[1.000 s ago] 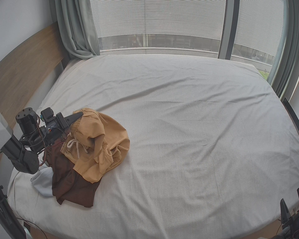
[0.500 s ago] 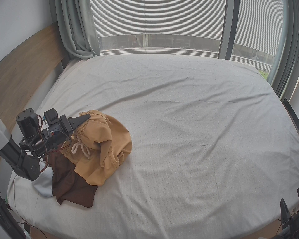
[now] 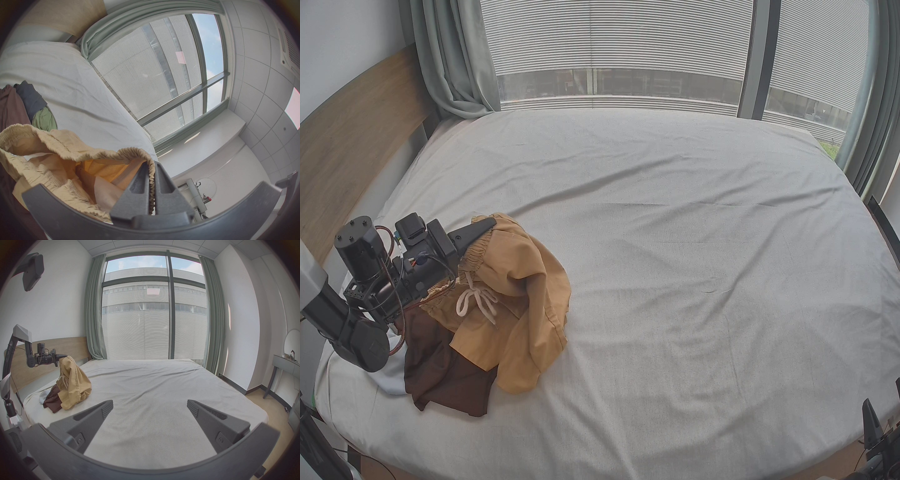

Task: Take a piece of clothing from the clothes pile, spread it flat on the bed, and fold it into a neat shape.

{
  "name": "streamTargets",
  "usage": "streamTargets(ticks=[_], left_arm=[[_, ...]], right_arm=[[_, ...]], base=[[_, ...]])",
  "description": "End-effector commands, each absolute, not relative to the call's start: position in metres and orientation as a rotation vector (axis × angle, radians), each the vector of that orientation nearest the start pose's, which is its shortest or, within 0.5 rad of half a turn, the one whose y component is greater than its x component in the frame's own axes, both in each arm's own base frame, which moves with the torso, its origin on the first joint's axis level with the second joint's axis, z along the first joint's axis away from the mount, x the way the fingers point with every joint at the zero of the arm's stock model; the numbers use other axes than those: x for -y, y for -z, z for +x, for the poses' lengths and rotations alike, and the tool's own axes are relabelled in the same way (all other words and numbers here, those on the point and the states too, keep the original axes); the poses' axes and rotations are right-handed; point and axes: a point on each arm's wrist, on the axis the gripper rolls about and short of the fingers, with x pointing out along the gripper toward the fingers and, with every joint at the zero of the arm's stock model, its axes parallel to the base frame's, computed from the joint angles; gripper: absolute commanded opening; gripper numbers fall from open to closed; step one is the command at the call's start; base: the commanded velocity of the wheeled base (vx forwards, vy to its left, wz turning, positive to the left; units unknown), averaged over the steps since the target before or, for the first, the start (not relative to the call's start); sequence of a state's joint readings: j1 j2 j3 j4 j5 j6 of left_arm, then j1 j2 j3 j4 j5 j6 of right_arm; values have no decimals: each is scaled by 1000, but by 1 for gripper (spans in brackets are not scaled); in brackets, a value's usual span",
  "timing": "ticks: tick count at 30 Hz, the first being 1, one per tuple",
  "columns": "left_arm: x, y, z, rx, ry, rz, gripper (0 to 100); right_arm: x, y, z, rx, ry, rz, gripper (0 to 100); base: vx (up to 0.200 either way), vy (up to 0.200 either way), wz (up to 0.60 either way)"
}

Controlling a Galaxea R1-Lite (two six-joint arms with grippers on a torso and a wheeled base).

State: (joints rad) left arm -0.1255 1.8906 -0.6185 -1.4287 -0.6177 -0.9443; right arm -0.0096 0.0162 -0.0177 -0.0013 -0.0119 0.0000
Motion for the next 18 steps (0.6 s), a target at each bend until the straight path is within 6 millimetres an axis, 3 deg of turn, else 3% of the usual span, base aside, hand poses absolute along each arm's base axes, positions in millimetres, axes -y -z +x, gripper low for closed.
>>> streamTargets(ticks=[1,18], left_arm=[[64,-158,311,-205,764,-886,0],[95,-159,304,-213,783,-920,0]], right_arm=[[0,-76,-23,2,20,0,100],[0,-76,-23,2,21,0,100]], base=[[0,0,0],[0,0,0]])
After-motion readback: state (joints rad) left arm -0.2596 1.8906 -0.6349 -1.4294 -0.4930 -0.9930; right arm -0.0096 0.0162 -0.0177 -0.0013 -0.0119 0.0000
